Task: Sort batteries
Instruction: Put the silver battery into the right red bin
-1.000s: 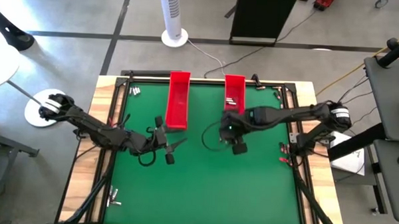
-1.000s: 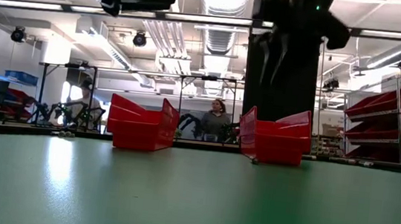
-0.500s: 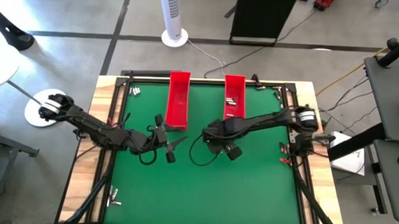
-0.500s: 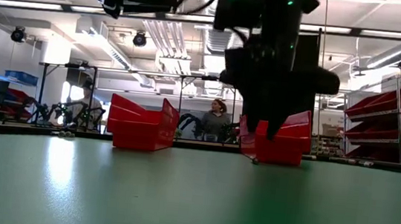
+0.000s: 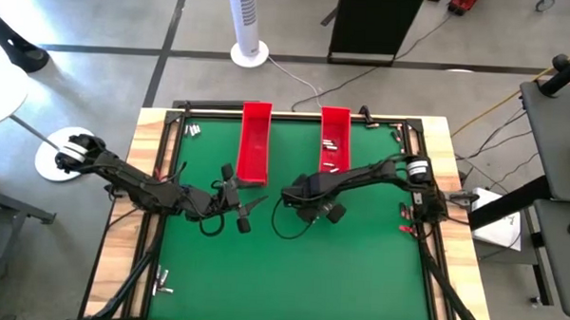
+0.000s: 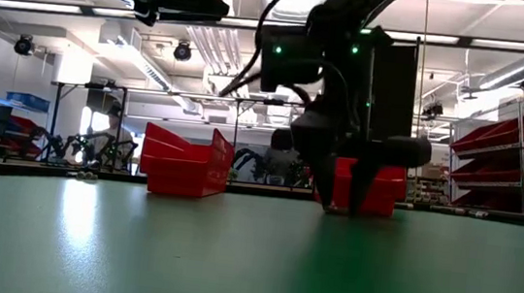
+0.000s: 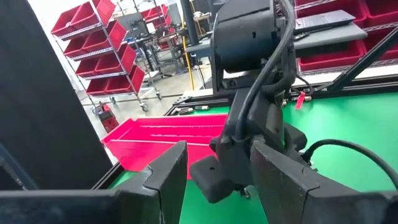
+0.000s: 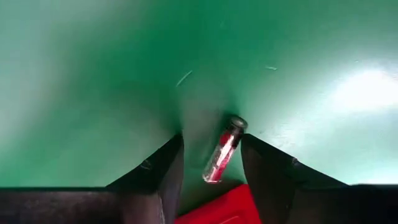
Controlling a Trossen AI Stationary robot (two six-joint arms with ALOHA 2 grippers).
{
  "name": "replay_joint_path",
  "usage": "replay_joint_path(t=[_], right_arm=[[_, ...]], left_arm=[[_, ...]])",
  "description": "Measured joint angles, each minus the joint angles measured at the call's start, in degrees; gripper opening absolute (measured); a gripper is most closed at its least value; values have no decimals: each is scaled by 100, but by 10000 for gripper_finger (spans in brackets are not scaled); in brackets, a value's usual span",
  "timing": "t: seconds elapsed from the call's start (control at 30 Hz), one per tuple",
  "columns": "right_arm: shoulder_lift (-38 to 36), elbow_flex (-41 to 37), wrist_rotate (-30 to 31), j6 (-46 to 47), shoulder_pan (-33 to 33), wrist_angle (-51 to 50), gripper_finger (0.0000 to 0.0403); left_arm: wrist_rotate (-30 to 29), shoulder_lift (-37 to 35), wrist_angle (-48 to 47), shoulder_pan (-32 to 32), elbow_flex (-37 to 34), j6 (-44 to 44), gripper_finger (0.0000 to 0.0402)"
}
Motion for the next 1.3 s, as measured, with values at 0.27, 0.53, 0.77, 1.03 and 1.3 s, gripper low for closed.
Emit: replay_joint_path(t=[0.27, 0.53, 0.77, 1.03, 1.3], right_arm=[[154, 46, 97, -32, 7, -32, 111], [154, 35, -398, 541, -87, 16, 57], [158, 35, -607, 1269, -98, 61, 25], [158, 35, -875, 2168, -87, 110, 23], [58, 27, -911, 3471, 7, 118, 23]], left_arm=[[-2, -15, 1, -7, 0, 7, 158], [-3, -19, 5, -7, 0, 7, 158], [-2, -19, 9, -7, 0, -20, 158], [-2, -19, 16, -7, 0, -66, 158], [-2, -19, 20, -7, 0, -83, 158]])
